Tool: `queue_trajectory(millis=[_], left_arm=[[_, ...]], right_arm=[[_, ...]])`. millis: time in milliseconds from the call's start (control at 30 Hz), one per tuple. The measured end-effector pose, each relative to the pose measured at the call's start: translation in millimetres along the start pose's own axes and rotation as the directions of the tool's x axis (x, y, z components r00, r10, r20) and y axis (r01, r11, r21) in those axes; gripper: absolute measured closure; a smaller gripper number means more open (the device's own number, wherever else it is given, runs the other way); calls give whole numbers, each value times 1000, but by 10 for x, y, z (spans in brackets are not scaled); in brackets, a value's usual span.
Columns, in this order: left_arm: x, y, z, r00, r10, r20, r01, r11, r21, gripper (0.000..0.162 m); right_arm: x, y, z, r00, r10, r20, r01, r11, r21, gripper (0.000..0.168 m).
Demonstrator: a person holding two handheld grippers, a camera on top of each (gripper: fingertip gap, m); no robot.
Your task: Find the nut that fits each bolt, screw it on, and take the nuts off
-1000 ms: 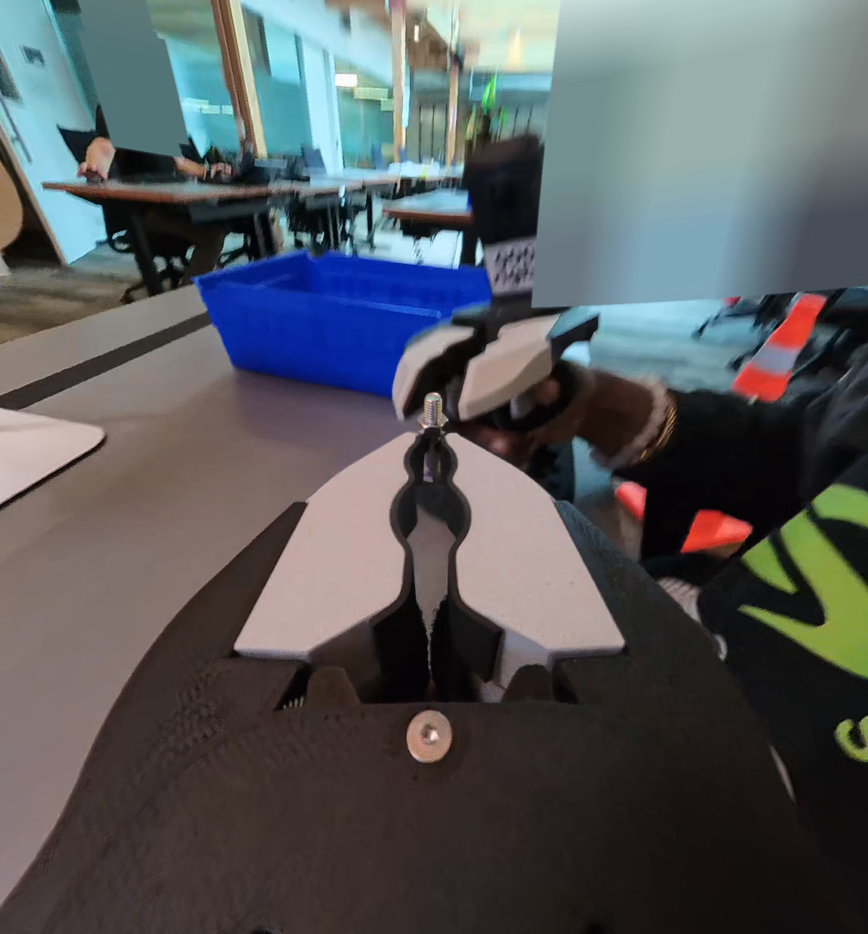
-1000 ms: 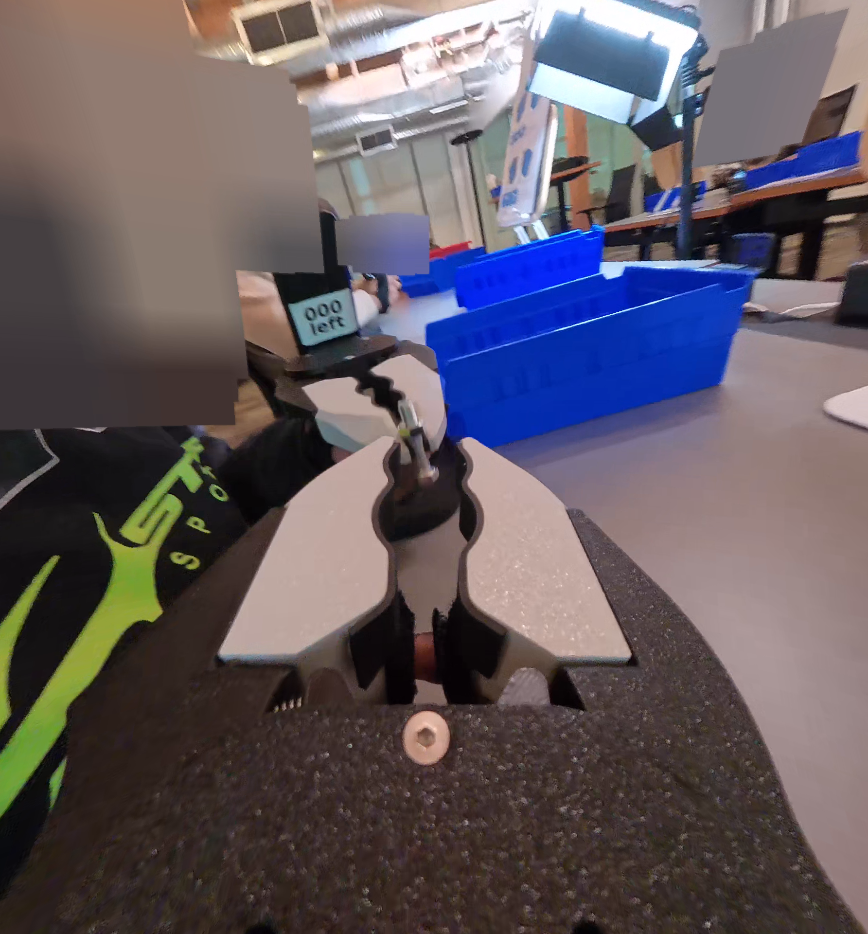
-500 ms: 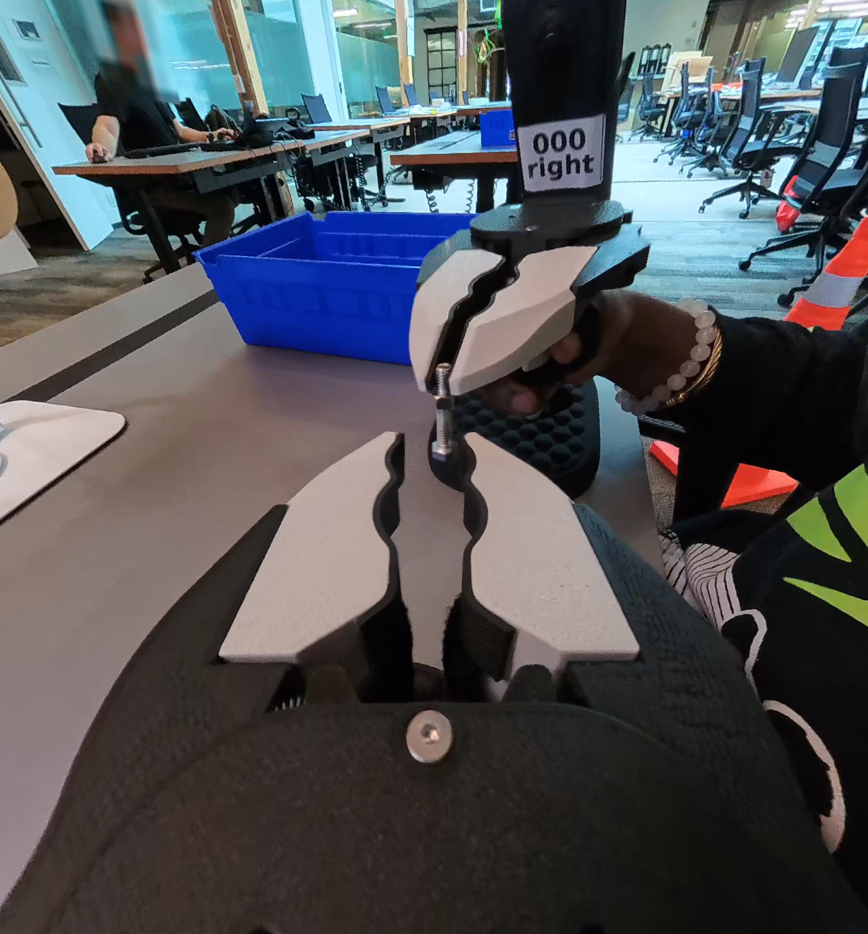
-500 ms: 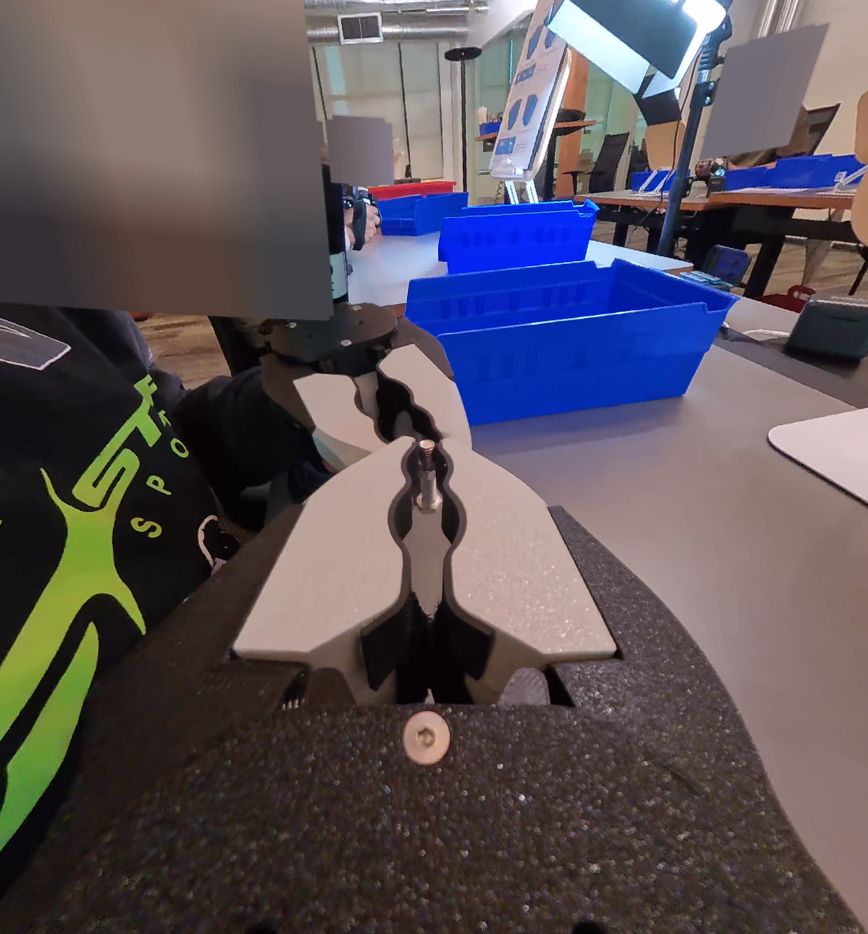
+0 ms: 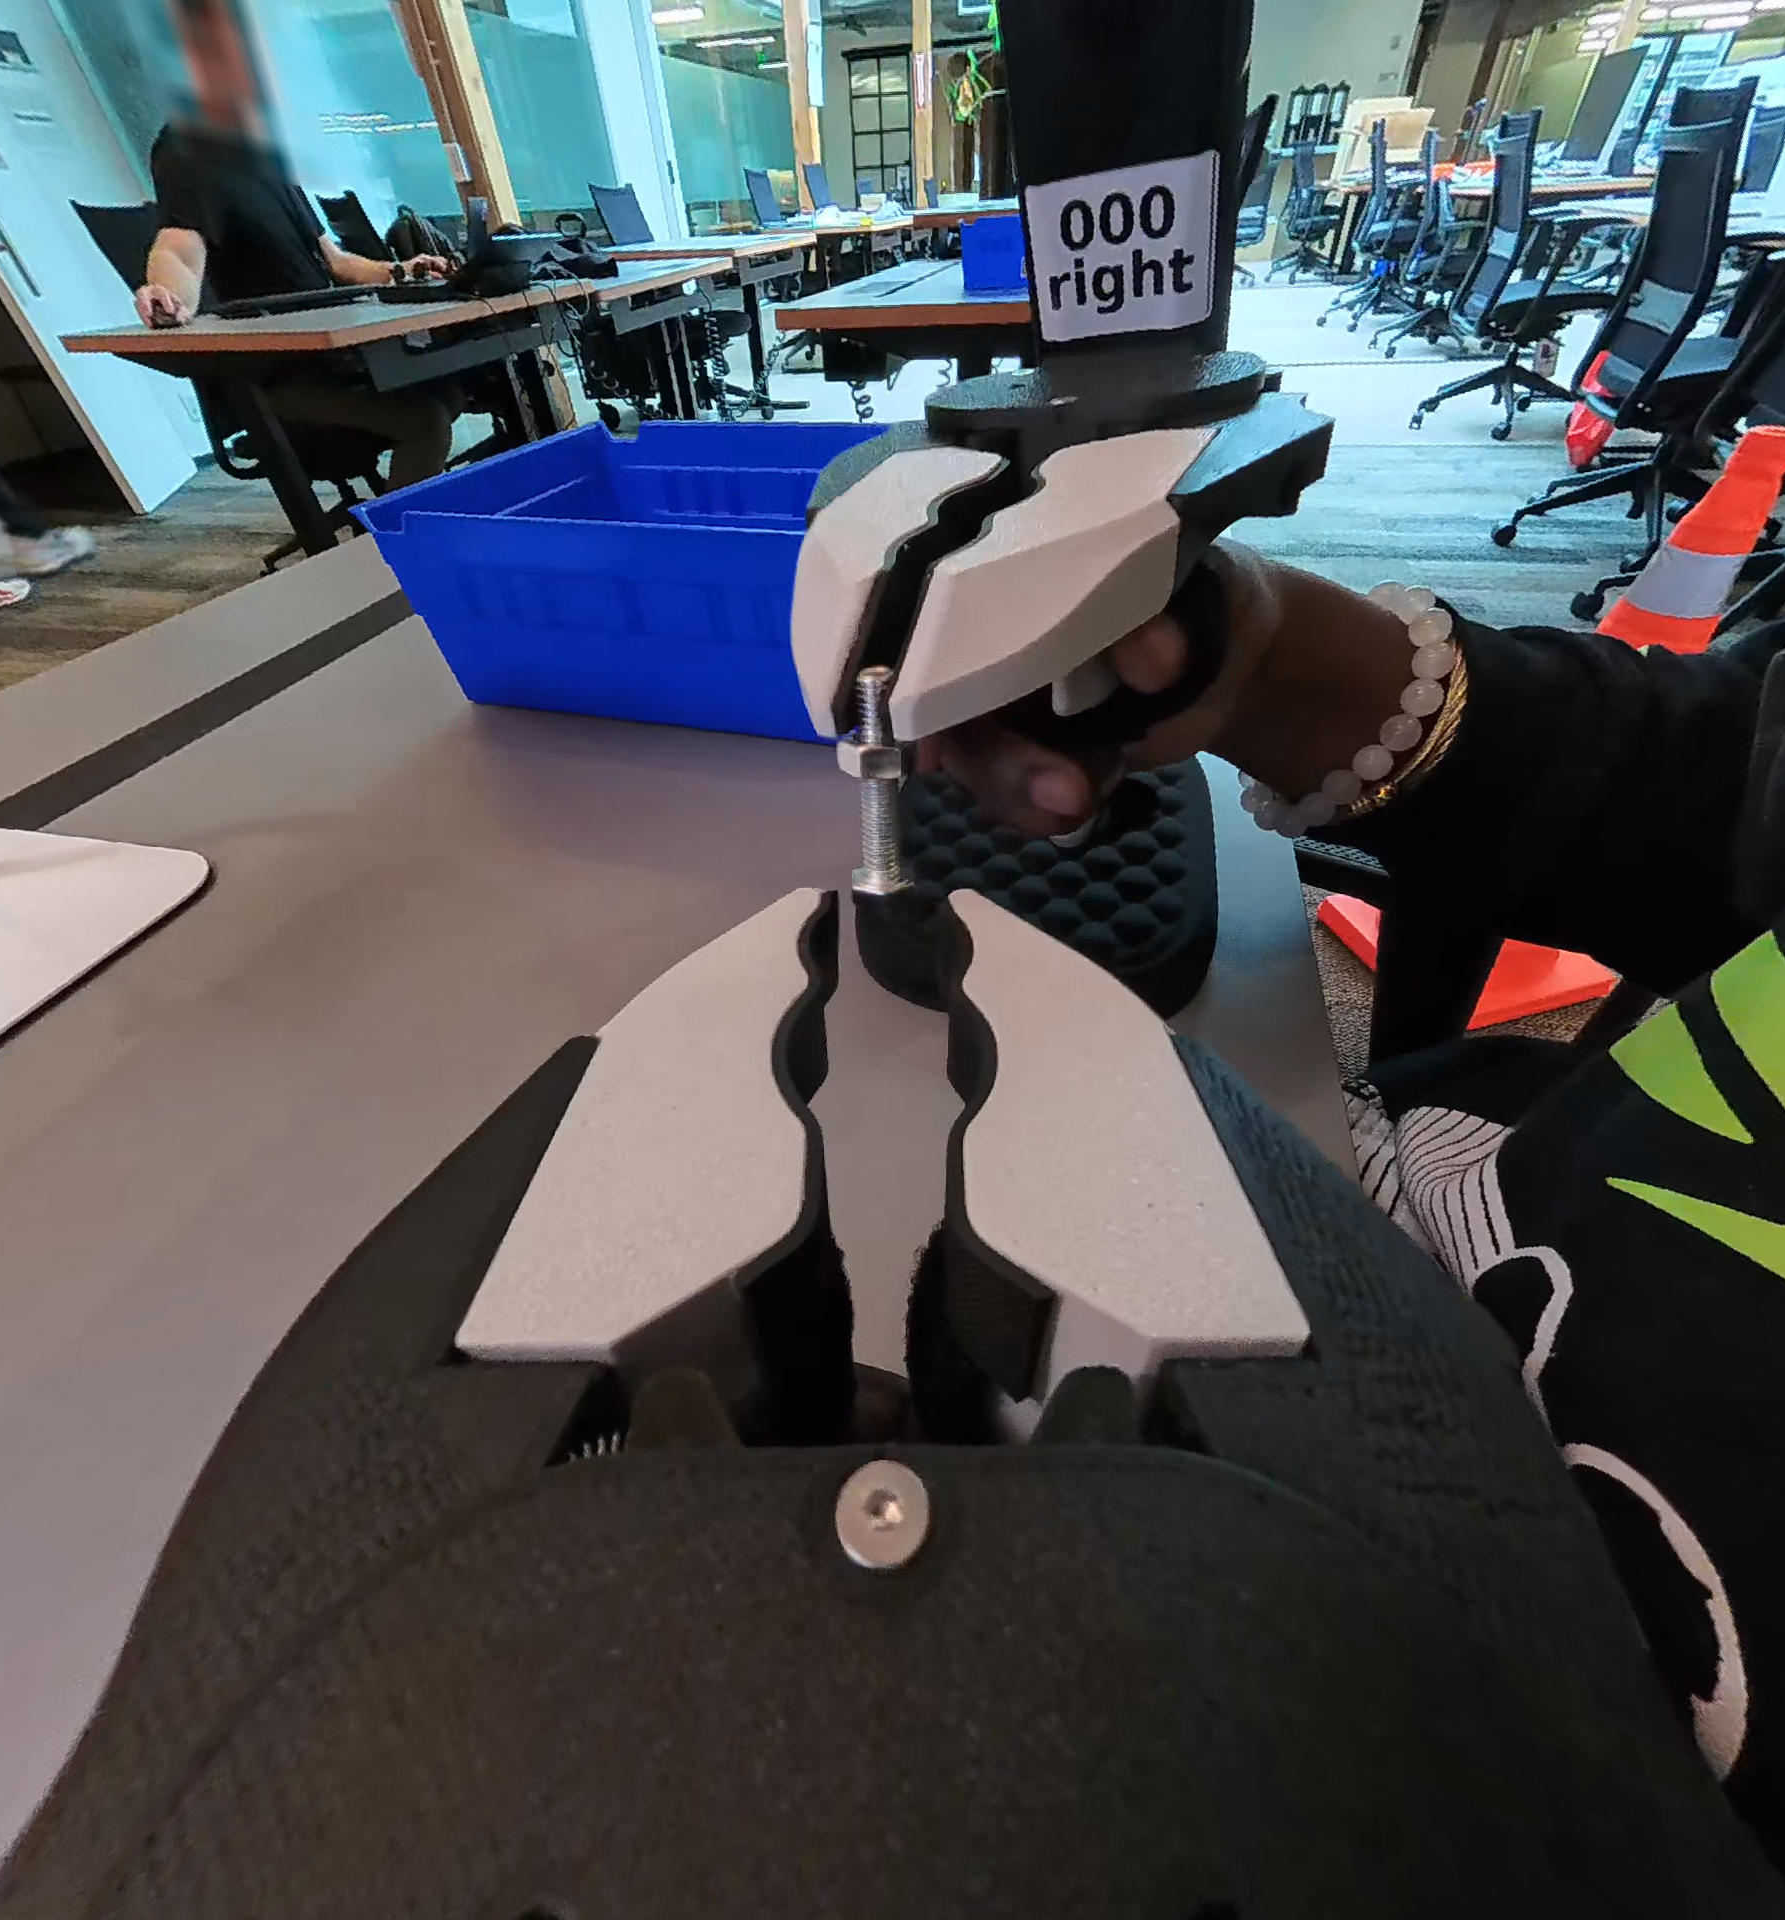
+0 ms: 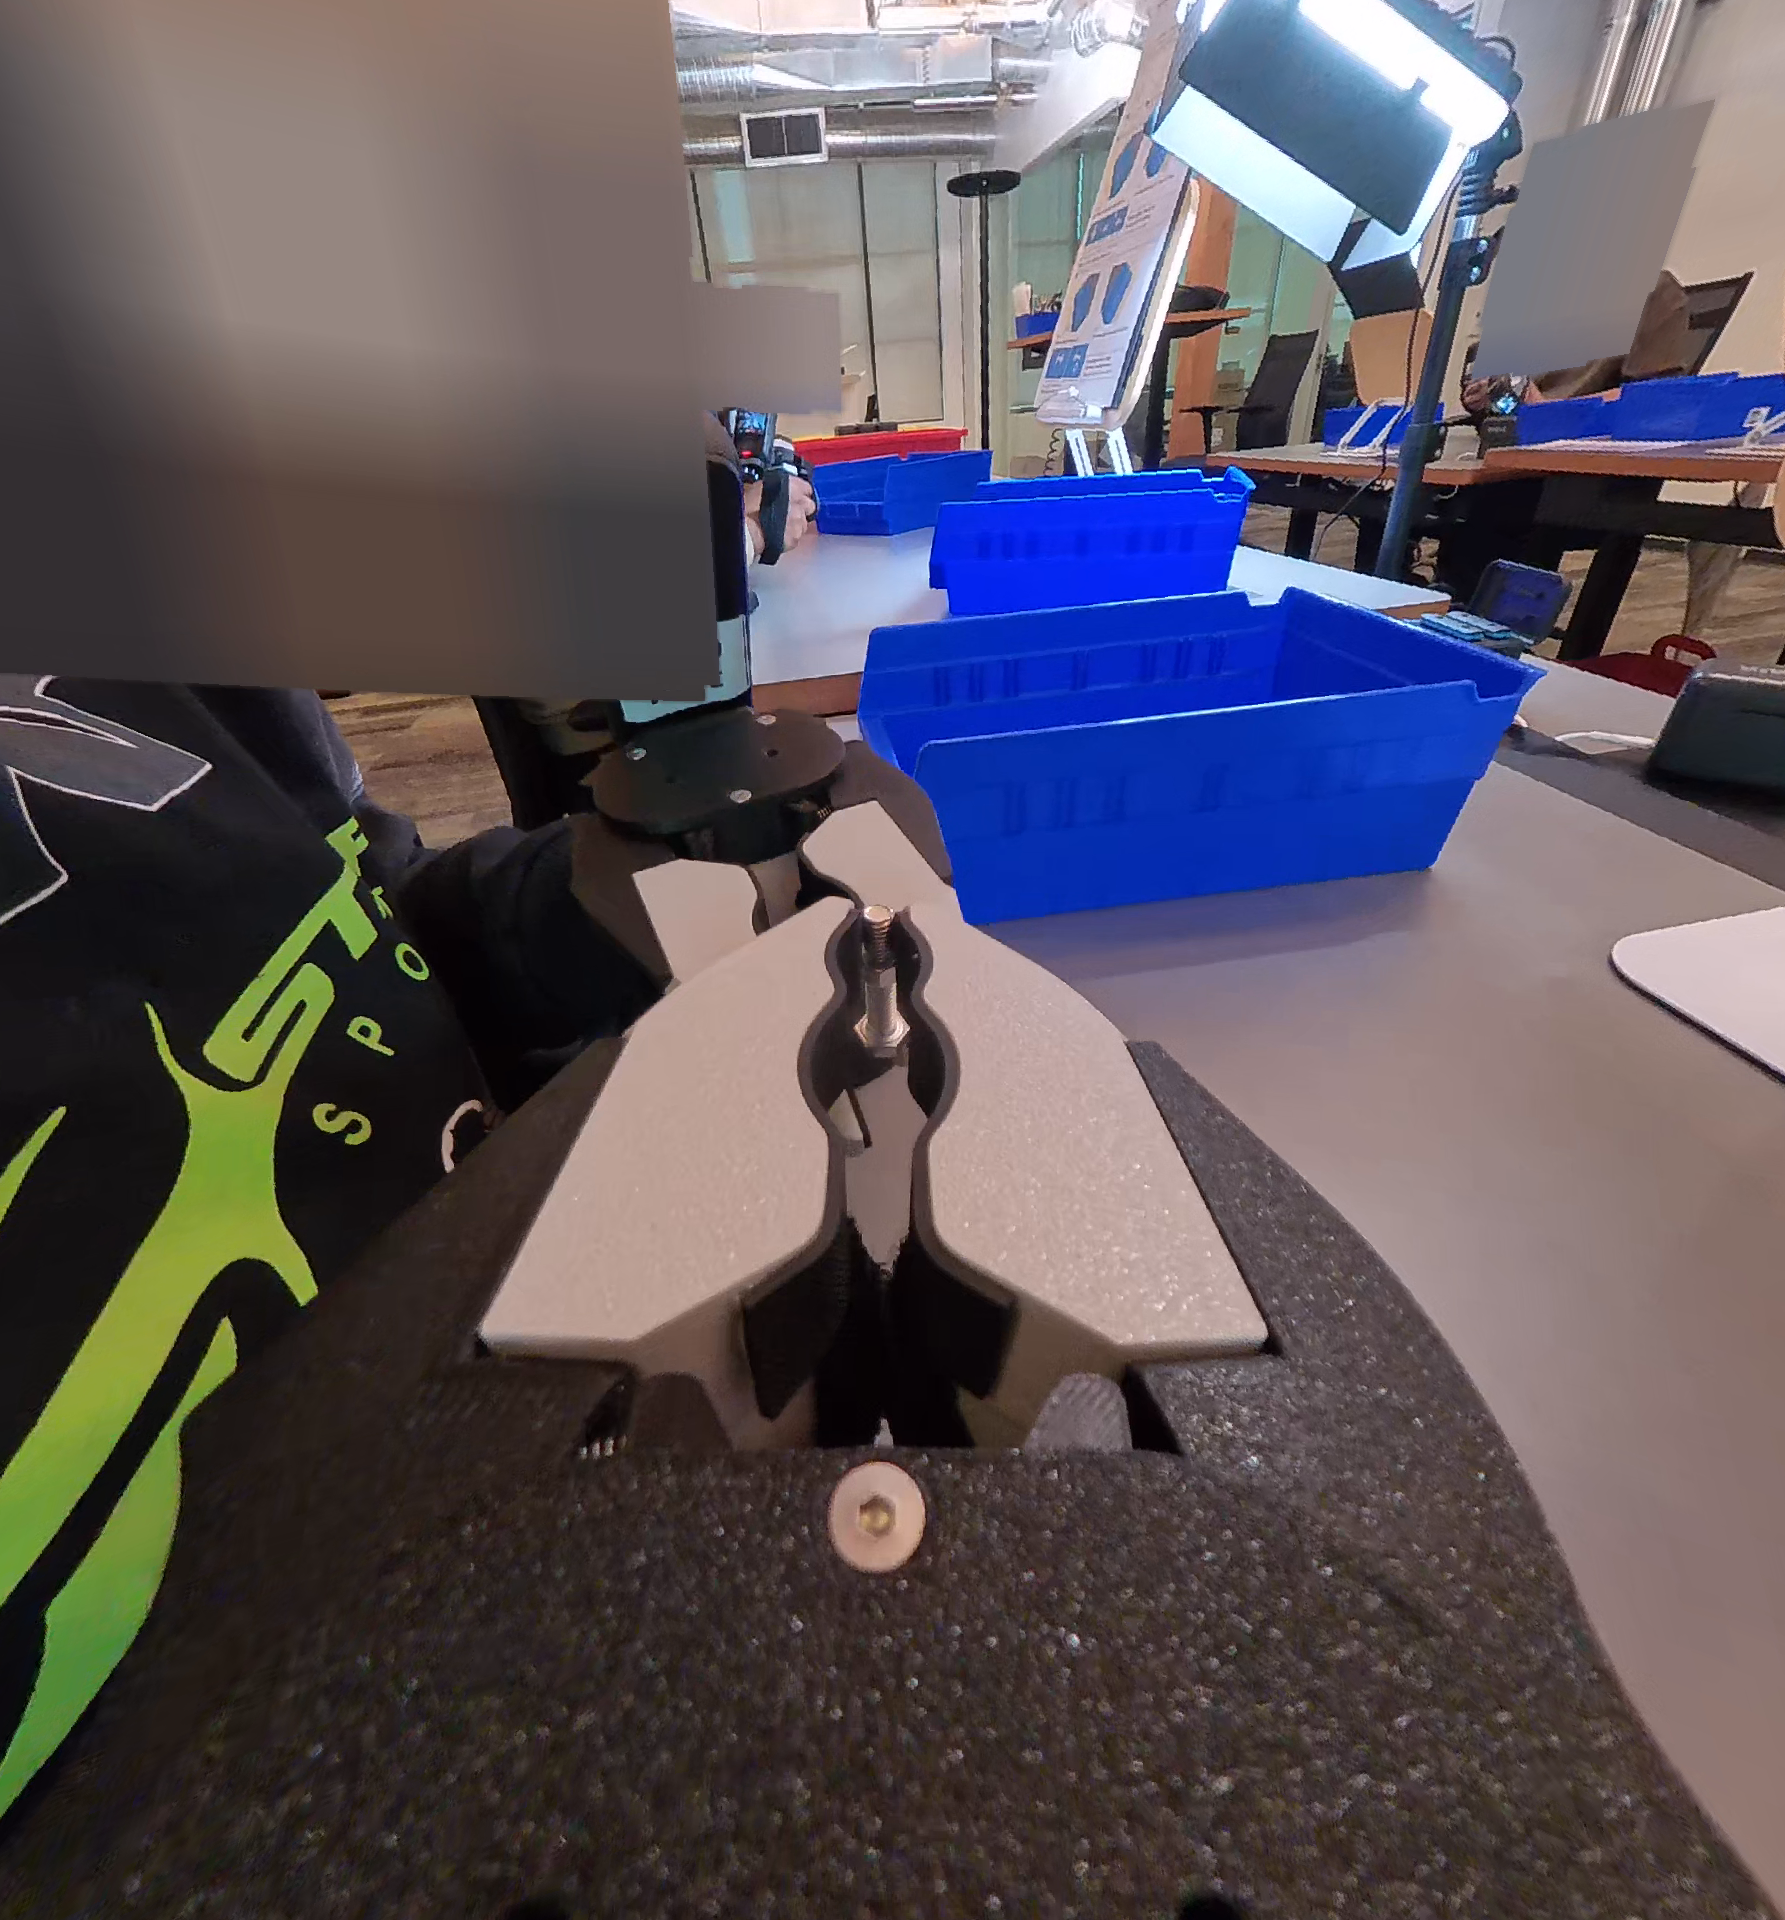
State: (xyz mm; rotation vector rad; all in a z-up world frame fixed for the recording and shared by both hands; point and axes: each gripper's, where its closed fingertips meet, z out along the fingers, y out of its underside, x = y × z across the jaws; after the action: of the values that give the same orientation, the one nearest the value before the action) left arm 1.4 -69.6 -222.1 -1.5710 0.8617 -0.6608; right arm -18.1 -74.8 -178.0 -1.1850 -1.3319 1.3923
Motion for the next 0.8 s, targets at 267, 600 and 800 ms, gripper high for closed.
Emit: queue_trajectory(millis=[267,600,800], left_arm=[[7,-23,1,1000,-20,-11,20,1000,22,151],[20,-73,-15,996,-70,-49,74,994,79,152],[81,-100,-14,993,-86,-87,94,990,103,152]], right_arm=[[-12,11,25,1000,4,11,-4,1000,-2,163],[-9,55,76,999,52,13,-52,998,35,135],[-13,53,123,999,52,16,-52,998,46,137]])
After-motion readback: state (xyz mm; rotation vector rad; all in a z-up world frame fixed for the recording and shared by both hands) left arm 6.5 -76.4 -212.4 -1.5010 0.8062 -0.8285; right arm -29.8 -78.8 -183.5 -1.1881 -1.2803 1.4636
